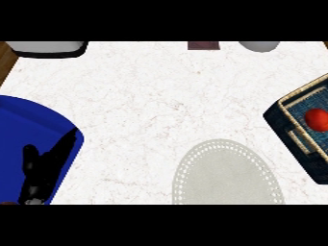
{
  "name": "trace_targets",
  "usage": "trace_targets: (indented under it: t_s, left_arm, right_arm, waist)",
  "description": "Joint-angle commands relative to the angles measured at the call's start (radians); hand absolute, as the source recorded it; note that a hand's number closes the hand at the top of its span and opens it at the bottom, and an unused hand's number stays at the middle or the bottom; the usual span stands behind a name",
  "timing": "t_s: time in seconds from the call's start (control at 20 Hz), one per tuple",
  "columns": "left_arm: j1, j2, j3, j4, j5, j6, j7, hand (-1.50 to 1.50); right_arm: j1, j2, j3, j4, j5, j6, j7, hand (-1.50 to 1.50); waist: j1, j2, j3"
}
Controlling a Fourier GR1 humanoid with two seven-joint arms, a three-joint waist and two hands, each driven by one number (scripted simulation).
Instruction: Pick the tomato from the placemat and place it in the basket
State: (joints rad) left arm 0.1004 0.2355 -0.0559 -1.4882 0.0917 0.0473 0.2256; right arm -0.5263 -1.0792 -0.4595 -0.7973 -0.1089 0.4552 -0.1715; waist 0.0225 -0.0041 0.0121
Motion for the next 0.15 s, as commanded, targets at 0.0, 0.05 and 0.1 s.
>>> trace_targets:
  t_s: [0.0,0.05,0.1]
  left_arm:
    - [-0.033,0.01,0.028,0.122,0.019,-0.02,0.049,0.0]
    - [0.028,0.028,0.024,0.068,0.02,-0.036,0.035,0.0]
    - [0.015,0.001,0.009,0.07,0.014,-0.024,0.031,0.0]
  right_arm:
    - [-0.045,-0.101,-0.034,0.15,0.009,0.046,-0.013,-1.5]
    - [0.005,-0.131,-0.066,0.199,0.009,0.065,-0.075,-1.5]
    - [-0.05,-0.153,-0.058,0.243,0.006,0.087,-0.035,-1.5]
  waist:
    - [-0.003,0.018,-0.011]
    - [-0.004,0.015,-0.009]
    - [0.009,0.017,-0.01]
